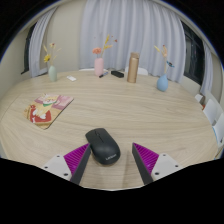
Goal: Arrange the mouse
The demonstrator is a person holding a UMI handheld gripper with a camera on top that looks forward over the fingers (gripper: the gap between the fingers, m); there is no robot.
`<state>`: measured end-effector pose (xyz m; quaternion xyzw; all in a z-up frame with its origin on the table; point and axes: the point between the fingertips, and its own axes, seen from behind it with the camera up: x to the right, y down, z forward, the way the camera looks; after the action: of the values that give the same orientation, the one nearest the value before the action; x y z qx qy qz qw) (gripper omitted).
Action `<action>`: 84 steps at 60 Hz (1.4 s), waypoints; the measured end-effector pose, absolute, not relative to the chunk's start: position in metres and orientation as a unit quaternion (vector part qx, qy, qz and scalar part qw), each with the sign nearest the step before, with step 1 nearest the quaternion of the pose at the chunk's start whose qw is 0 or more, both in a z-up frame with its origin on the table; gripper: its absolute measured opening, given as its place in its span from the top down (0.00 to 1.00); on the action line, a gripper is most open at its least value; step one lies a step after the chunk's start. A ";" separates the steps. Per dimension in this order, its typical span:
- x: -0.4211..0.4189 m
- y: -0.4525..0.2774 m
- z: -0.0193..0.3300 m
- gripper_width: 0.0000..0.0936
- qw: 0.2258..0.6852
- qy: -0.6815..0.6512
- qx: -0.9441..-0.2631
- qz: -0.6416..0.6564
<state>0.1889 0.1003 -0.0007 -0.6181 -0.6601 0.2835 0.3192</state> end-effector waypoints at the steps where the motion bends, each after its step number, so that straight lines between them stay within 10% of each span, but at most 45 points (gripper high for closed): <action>1: 0.186 0.099 -0.002 0.07 0.316 -0.662 -0.617 0.286; 23: 0.136 0.112 -0.009 0.09 0.313 -0.652 -0.628 0.288; 33: 0.126 0.107 -0.012 0.46 0.302 -0.652 -0.634 0.286; 47: 0.125 0.107 -0.004 0.62 0.310 -0.651 -0.646 0.250; 69: 0.041 -0.048 0.137 0.62 0.301 -0.625 -0.636 0.339; 84: 0.013 -0.187 0.082 0.62 0.285 -0.644 -0.635 0.319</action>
<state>0.0134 -0.1871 0.0816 -0.6349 -0.6435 0.3188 0.2848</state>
